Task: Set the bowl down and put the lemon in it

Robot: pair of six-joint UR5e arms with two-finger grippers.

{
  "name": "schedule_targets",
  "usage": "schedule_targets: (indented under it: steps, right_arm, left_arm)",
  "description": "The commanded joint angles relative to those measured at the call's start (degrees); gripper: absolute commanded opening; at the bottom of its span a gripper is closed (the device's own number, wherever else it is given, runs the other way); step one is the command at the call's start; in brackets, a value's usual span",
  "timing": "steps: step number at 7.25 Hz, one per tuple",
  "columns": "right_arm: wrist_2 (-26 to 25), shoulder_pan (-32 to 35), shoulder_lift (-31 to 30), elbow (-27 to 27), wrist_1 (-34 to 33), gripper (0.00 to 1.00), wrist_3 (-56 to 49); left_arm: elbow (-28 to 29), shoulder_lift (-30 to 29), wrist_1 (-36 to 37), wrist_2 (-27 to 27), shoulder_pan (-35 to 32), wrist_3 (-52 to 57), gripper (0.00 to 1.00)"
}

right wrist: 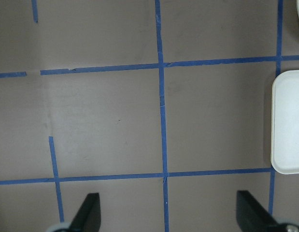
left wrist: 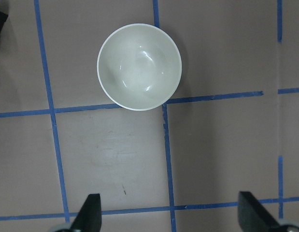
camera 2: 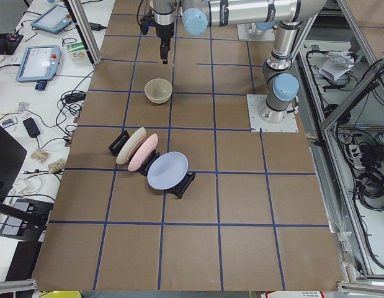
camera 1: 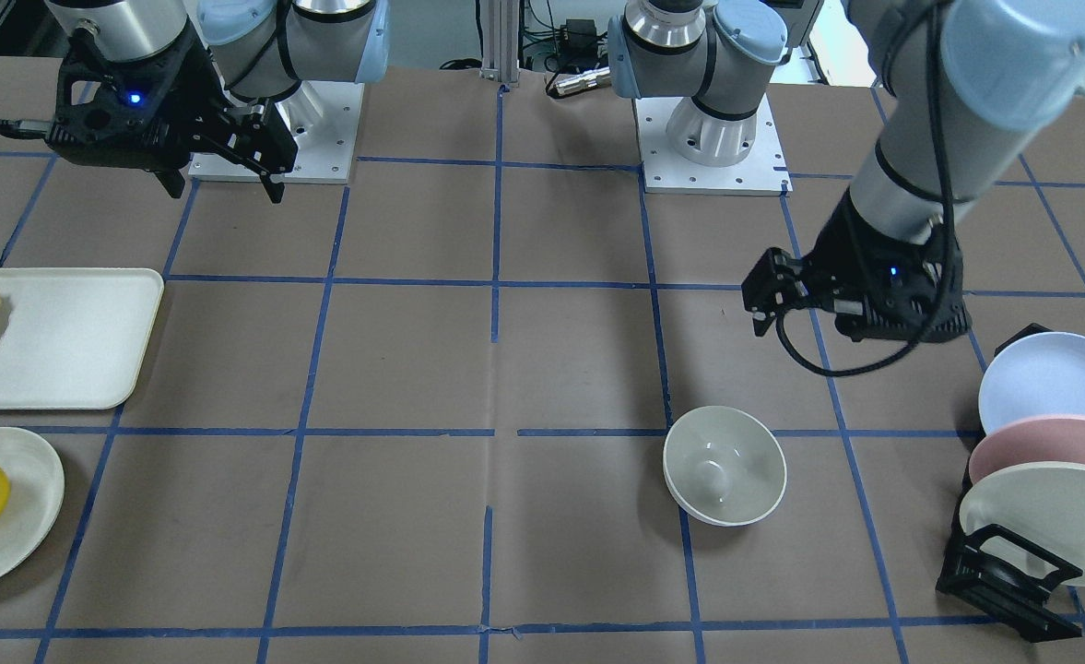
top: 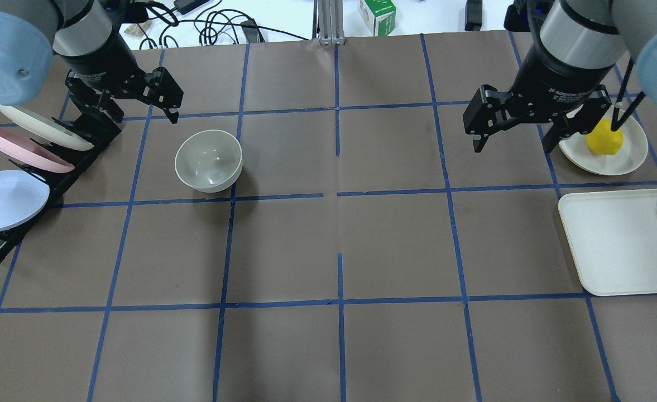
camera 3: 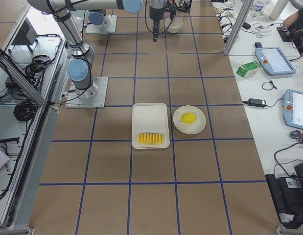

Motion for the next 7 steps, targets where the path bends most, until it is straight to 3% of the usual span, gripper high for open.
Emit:
schedule_targets:
  steps: [1, 2, 5, 7]
  right_arm:
    - [-6.0, -3.8, 0.5, 0.8, -0.6, 1.0, -0.8]
    - [-6.8, -8.4, 2.5, 1.2, -0.7, 1.0, -2.3]
    - [-6.5, -18.3, 11.2, 1.4, -15.1, 1.0, -16.1]
    - [-6.3, -21.7, 12.8, 1.5, -16.5, 1.0, -22.1]
  left_arm:
    - [-0.6, -8.5, 7.6, -0.4, 2.2, 4.8, 1.0]
    - [-3.1, -11.0, 9.2, -0.6, 3.5, 4.4, 1.0]
    - [-8.3, -16.2, 20.1, -1.9, 4.1, 4.4, 1.0]
    - [-9.3, -17.4, 22.9, -4.1, 4.0, 4.0, 1.0]
